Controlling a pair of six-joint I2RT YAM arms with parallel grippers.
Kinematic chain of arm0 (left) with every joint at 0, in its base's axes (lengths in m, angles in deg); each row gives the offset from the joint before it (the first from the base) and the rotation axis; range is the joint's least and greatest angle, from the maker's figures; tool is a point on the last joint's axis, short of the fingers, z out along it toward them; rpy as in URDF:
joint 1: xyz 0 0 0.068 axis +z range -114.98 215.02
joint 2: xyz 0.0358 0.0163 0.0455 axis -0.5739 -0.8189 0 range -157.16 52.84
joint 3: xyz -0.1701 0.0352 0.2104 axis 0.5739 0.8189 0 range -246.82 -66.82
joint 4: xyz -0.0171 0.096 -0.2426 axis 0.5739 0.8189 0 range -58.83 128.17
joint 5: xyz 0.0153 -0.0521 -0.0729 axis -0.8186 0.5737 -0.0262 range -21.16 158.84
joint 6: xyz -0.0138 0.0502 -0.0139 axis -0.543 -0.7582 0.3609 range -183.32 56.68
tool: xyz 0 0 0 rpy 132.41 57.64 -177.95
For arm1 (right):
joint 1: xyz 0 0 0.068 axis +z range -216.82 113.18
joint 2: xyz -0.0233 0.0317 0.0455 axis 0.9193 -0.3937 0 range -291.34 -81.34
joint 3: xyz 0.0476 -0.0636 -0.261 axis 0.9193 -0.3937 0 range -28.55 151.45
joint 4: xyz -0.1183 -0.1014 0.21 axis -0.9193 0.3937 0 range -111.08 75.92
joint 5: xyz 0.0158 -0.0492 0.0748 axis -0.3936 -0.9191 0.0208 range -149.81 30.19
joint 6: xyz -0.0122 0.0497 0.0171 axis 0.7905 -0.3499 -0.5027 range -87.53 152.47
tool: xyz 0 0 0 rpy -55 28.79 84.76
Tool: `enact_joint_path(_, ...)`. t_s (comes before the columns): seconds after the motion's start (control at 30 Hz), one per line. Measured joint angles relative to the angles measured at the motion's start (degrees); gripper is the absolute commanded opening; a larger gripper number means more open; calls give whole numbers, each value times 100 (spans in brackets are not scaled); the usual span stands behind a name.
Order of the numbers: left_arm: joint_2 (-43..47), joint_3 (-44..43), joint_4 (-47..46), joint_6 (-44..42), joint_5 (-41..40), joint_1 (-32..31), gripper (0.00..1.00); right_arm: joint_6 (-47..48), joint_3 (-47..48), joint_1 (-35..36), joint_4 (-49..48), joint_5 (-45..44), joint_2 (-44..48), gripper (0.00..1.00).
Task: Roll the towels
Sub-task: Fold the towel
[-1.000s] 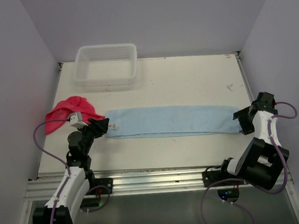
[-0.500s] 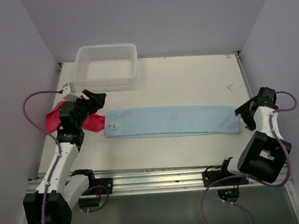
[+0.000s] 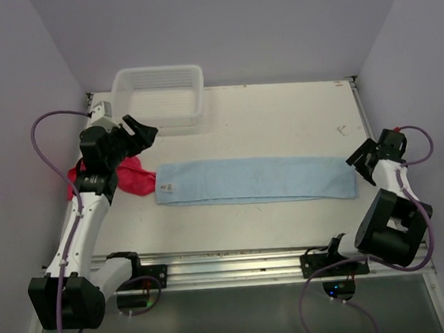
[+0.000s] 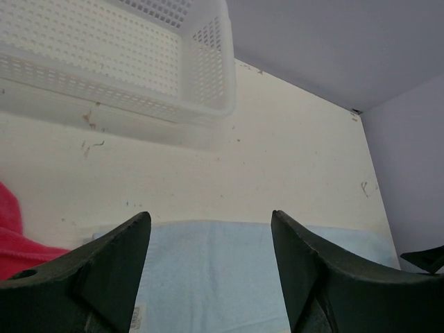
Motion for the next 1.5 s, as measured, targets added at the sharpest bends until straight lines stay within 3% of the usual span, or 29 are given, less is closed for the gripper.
enact_joint_path(0.33,37,-369,616,-599,46,-76,75,415,-326,0,-861,-9,-439,68)
enact_joint_path(0.93,61,-31,610,-1080,-203,-603,76,544,-415,17,-1067,-260,-938,53)
enact_joint_path(1.2,103,59,573,-1117,-258,-627,77,608,-328,160,-1106,-538,-1075,35)
enact_joint_path(1.4,203,214,570,-1126,-304,-627,78,621,-260,227,-1075,-656,-1137,29)
enact_joint_path(1.5,205,247,533,-1128,-308,-629,78,623,-223,243,-1025,-656,-1152,21)
